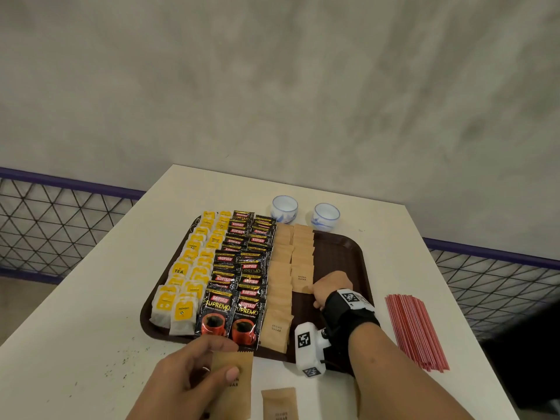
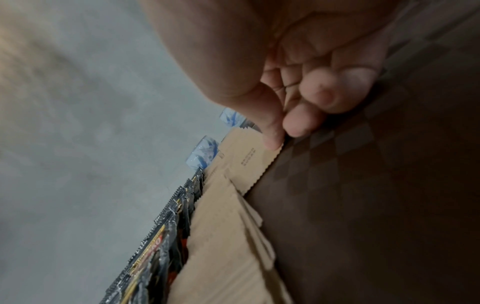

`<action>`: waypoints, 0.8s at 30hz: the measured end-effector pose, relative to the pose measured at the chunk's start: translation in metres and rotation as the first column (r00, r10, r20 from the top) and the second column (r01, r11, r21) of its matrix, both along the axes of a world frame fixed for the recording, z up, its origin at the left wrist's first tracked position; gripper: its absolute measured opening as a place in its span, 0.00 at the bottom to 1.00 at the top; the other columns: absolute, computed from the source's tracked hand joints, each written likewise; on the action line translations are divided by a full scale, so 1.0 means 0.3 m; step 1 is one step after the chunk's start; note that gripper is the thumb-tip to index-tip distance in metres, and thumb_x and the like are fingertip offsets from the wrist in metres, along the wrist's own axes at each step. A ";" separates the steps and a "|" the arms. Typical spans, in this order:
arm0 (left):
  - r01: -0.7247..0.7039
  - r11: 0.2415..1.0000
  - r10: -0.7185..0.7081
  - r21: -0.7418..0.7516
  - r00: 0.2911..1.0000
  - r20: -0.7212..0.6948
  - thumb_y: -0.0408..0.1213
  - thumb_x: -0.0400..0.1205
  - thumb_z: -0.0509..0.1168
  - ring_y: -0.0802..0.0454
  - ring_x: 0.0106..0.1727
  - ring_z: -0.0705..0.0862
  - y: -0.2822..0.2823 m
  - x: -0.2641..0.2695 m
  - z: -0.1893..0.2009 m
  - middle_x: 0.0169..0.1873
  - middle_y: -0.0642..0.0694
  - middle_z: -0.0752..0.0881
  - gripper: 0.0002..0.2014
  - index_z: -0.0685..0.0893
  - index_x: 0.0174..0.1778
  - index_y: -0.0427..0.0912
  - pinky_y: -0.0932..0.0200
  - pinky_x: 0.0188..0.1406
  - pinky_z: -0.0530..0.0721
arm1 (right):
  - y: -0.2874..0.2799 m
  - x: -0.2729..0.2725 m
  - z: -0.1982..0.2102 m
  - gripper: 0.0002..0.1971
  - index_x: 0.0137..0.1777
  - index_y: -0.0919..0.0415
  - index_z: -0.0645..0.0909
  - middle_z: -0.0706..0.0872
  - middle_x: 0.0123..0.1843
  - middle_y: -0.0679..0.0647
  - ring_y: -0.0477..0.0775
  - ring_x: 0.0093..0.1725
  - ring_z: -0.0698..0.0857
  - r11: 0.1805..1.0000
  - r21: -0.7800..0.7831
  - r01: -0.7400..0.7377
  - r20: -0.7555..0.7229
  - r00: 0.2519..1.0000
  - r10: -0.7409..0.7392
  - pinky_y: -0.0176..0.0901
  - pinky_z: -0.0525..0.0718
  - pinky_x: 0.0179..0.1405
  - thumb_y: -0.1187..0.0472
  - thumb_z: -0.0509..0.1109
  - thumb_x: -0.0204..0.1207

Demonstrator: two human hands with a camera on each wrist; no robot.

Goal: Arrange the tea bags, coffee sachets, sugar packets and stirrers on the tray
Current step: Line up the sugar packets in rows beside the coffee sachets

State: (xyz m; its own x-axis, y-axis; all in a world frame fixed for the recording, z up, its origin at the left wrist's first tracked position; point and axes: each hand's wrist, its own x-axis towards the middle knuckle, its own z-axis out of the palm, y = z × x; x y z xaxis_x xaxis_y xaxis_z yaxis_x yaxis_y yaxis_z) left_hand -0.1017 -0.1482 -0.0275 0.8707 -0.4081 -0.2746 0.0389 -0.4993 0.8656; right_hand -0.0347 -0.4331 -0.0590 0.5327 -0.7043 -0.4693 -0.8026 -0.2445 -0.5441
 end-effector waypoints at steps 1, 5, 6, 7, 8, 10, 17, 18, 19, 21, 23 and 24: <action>-0.002 1.000 0.002 -0.003 1.000 -0.002 0.44 0.73 0.72 0.59 0.40 0.89 -0.001 -0.001 0.002 0.37 0.59 0.91 0.10 0.83 0.49 0.58 0.71 0.34 0.81 | -0.001 0.001 0.001 0.12 0.34 0.65 0.78 0.90 0.45 0.61 0.56 0.37 0.87 1.000 0.002 -0.003 0.000 1.000 0.003 0.36 0.72 0.19 0.61 0.76 0.74; 0.006 1.000 -0.006 0.001 1.000 -0.008 0.43 0.74 0.72 0.59 0.41 0.89 -0.002 -0.002 0.006 0.37 0.59 0.91 0.10 0.82 0.49 0.59 0.72 0.33 0.81 | -0.005 0.002 0.005 0.09 0.41 0.66 0.82 0.90 0.47 0.60 0.56 0.44 0.89 1.000 0.012 -0.022 -0.013 1.000 0.023 0.36 0.71 0.20 0.61 0.76 0.74; 0.007 1.000 -0.007 0.007 1.000 -0.010 0.44 0.74 0.72 0.59 0.41 0.88 -0.002 -0.002 0.005 0.37 0.58 0.91 0.10 0.82 0.49 0.59 0.72 0.33 0.81 | -0.006 0.001 0.008 0.09 0.40 0.66 0.81 0.90 0.45 0.60 0.56 0.43 0.89 1.000 0.013 -0.028 -0.016 0.999 0.028 0.36 0.71 0.20 0.60 0.76 0.74; 0.007 1.000 -0.007 0.011 1.000 -0.012 0.44 0.74 0.72 0.58 0.40 0.88 -0.002 -0.002 0.005 0.37 0.57 0.91 0.10 0.82 0.49 0.59 0.72 0.33 0.81 | -0.006 0.000 0.012 0.10 0.39 0.66 0.80 0.90 0.44 0.60 0.56 0.40 0.88 0.999 0.015 -0.031 -0.013 0.999 0.031 0.36 0.71 0.21 0.60 0.76 0.74; 0.008 1.000 -0.007 0.015 1.000 -0.011 0.44 0.74 0.72 0.58 0.41 0.88 -0.002 -0.002 0.004 0.37 0.56 0.91 0.10 0.82 0.49 0.59 0.72 0.33 0.81 | -0.009 0.000 0.011 0.11 0.37 0.66 0.80 0.90 0.43 0.60 0.55 0.38 0.87 0.999 0.024 -0.026 -0.010 1.000 0.027 0.36 0.72 0.21 0.59 0.76 0.74; 0.009 1.000 -0.009 0.018 1.000 -0.007 0.44 0.74 0.72 0.59 0.40 0.88 -0.003 -0.004 0.002 0.37 0.56 0.91 0.10 0.82 0.49 0.60 0.73 0.34 0.80 | -0.012 -0.001 0.014 0.10 0.38 0.66 0.80 0.90 0.43 0.61 0.55 0.34 0.86 0.999 0.035 -0.021 -0.006 1.000 0.021 0.36 0.72 0.21 0.59 0.75 0.74; 0.014 0.999 -0.014 -0.033 1.000 -0.003 0.43 0.74 0.73 0.62 0.41 0.88 -0.017 -0.007 0.009 0.39 0.70 0.88 0.10 0.83 0.48 0.60 0.70 0.36 0.84 | -0.005 -0.017 0.000 0.08 0.39 0.63 0.81 0.90 0.46 0.62 0.56 0.36 0.85 0.999 -0.015 -0.050 0.050 0.997 0.051 0.40 0.82 0.29 0.61 0.72 0.76; 0.008 0.999 -0.008 -0.043 1.000 0.001 0.43 0.74 0.73 0.61 0.42 0.88 -0.021 -0.005 0.011 0.39 0.71 0.88 0.10 0.83 0.48 0.60 0.70 0.38 0.84 | 0.002 -0.026 0.005 0.06 0.41 0.62 0.81 0.90 0.47 0.61 0.57 0.38 0.85 0.998 -0.015 -0.069 0.094 0.993 0.070 0.44 0.86 0.35 0.60 0.71 0.76; -0.001 0.998 0.002 -0.055 1.000 0.008 0.43 0.73 0.74 0.61 0.44 0.88 -0.028 -0.002 0.015 0.40 0.70 0.88 0.11 0.83 0.47 0.61 0.70 0.41 0.84 | 0.012 -0.040 0.014 0.04 0.43 0.60 0.82 0.89 0.48 0.60 0.57 0.40 0.85 0.996 -0.009 -0.094 0.164 0.982 0.094 0.47 0.87 0.39 0.60 0.70 0.76; -0.026 0.996 0.028 -0.090 1.000 0.012 0.42 0.73 0.74 0.61 0.46 0.87 -0.043 0.003 0.029 0.40 0.67 0.89 0.11 0.83 0.47 0.61 0.69 0.40 0.84 | 0.053 -0.106 0.060 0.04 0.47 0.59 0.82 0.87 0.46 0.56 0.52 0.36 0.84 0.979 0.061 -0.197 0.326 0.931 0.167 0.41 0.83 0.30 0.59 0.69 0.77; -0.046 0.990 0.048 -0.130 0.999 0.010 0.41 0.73 0.74 0.60 0.44 0.87 -0.061 0.009 0.044 0.40 0.62 0.90 0.11 0.83 0.47 0.61 0.67 0.37 0.84 | 0.117 -0.201 0.122 0.05 0.47 0.56 0.83 0.86 0.44 0.53 0.48 0.33 0.82 0.900 0.169 -0.403 0.451 0.843 0.293 0.34 0.77 0.26 0.56 0.73 0.77; -0.053 0.987 0.055 -0.153 0.998 0.012 0.41 0.73 0.74 0.59 0.43 0.87 -0.070 0.010 0.051 0.41 0.60 0.91 0.11 0.83 0.47 0.60 0.65 0.37 0.84 | 0.149 -0.250 0.150 0.06 0.47 0.53 0.83 0.86 0.42 0.51 0.48 0.34 0.83 0.835 0.216 -0.507 0.498 0.792 0.352 0.35 0.78 0.27 0.54 0.74 0.75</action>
State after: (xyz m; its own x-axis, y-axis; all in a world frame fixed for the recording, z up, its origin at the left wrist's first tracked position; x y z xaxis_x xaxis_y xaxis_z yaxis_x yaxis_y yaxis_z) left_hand -0.0986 -0.1692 -0.0121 0.8965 -0.3962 -0.1984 0.0474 -0.3594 0.9320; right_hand -0.1097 -0.3885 -0.0139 0.9383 -0.2016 -0.2808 -0.3273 -0.2567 -0.9094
